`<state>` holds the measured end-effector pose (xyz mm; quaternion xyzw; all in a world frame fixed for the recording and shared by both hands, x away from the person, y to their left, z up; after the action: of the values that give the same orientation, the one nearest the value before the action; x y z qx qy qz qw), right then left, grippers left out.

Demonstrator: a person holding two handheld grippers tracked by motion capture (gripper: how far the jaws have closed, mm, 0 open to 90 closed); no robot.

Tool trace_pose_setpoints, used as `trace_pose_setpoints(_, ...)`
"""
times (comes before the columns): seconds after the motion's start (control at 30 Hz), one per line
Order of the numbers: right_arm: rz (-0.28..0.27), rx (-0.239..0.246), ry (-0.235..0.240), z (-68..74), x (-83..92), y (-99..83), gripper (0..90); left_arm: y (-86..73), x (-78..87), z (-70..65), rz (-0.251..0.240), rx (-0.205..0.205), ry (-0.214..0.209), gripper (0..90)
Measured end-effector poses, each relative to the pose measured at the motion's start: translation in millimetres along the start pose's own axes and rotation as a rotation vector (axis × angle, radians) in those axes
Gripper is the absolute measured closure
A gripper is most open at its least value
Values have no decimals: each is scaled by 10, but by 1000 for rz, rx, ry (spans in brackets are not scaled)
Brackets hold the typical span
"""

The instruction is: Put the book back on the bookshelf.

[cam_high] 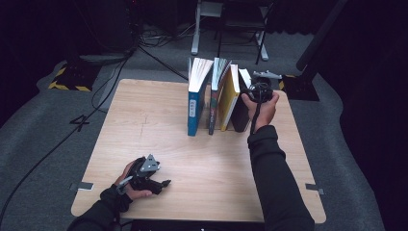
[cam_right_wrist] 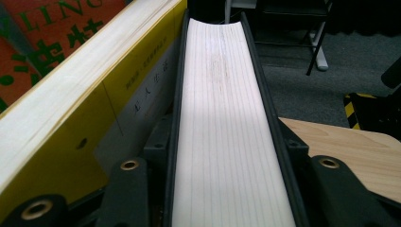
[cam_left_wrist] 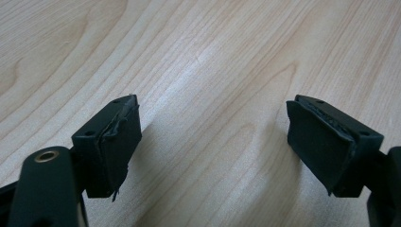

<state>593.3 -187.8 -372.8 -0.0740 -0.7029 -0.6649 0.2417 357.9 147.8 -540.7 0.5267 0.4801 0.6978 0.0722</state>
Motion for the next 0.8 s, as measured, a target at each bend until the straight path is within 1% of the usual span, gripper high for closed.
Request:
trace_pose_setpoints(0.17,10,9,12,8,-5,-1,528,2,0,6,4,-5,-5,186)
trace_pose_setpoints(0.57,38,16,20,2,5,5,518,1,-1,5,2,-5,-5,186)
trace_pose_setpoints(0.8,52,22,50,-13,58,16,486,-8,9,4,2,-2,1,186)
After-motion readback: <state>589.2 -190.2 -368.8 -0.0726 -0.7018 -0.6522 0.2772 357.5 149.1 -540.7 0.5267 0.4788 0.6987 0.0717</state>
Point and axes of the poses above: each handheld gripper's, and its own axes: x roughly backward along the jaws, y roughly out of its top, z roughly to its left, the point moved 5 cm from there along -x, roughly forward along the jaws, and after that the axes turned 4 degrees about -z, right-handed, at the moved point
